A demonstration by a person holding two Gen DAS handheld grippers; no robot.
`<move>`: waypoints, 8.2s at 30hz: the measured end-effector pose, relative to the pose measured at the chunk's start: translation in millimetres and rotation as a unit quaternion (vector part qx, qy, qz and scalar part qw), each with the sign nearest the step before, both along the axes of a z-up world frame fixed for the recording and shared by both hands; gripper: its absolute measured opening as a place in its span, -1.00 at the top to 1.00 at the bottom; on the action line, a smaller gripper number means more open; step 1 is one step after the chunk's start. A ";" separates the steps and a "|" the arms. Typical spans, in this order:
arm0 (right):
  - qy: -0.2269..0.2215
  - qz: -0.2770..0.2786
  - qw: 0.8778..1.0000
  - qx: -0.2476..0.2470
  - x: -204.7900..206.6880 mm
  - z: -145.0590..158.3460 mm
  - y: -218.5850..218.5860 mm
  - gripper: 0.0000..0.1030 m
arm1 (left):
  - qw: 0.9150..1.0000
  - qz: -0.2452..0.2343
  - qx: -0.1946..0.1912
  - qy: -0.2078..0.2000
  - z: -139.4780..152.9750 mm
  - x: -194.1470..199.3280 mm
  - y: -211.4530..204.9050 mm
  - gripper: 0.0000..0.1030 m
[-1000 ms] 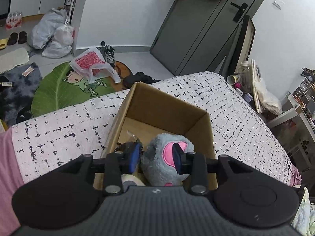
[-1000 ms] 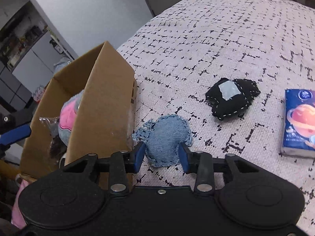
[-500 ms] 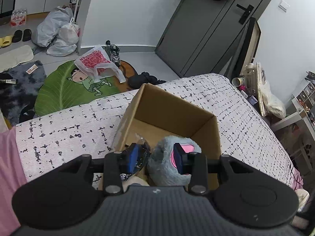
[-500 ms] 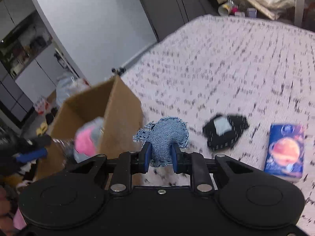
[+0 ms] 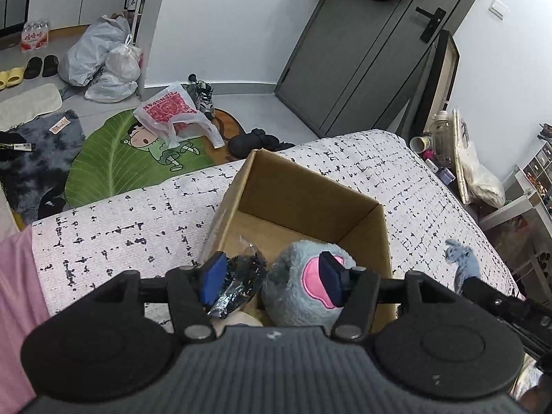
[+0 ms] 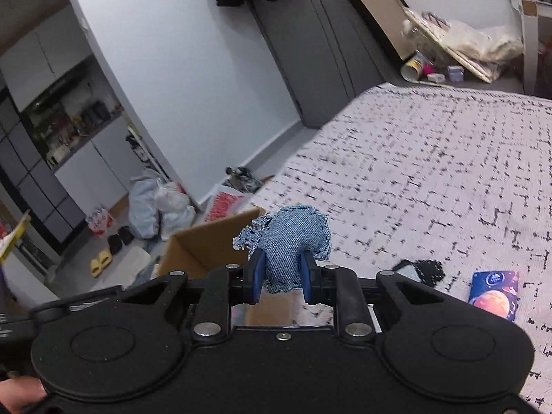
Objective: Organize soft objects
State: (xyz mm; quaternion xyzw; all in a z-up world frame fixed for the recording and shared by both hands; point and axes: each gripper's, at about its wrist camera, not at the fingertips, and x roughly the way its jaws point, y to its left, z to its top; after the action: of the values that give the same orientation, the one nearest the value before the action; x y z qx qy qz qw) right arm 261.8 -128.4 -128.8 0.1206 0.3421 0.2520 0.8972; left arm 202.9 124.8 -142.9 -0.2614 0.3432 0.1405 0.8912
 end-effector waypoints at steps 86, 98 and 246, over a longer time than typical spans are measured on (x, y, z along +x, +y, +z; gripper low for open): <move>0.226 -0.179 0.955 0.065 48.6 -69.7 -166.7 -0.61 | 0.986 -0.123 -0.011 0.109 -32.2 123.4 -184.0 -0.68; 0.238 -0.155 0.959 0.008 74.2 -93.6 -139.3 -0.57 | 0.979 -0.127 -0.070 0.146 -78.0 159.3 -191.5 -0.49; -0.001 -0.043 0.999 -0.018 -2.9 32.0 -12.9 -0.96 | 0.999 -0.045 0.015 0.020 70.4 9.3 2.5 -0.81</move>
State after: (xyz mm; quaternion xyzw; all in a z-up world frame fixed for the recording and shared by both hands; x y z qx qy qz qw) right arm 258.8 -141.2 -96.8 0.1190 0.3398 0.2068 0.9097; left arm 212.1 127.3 -72.5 -0.2295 0.3702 0.1102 0.8934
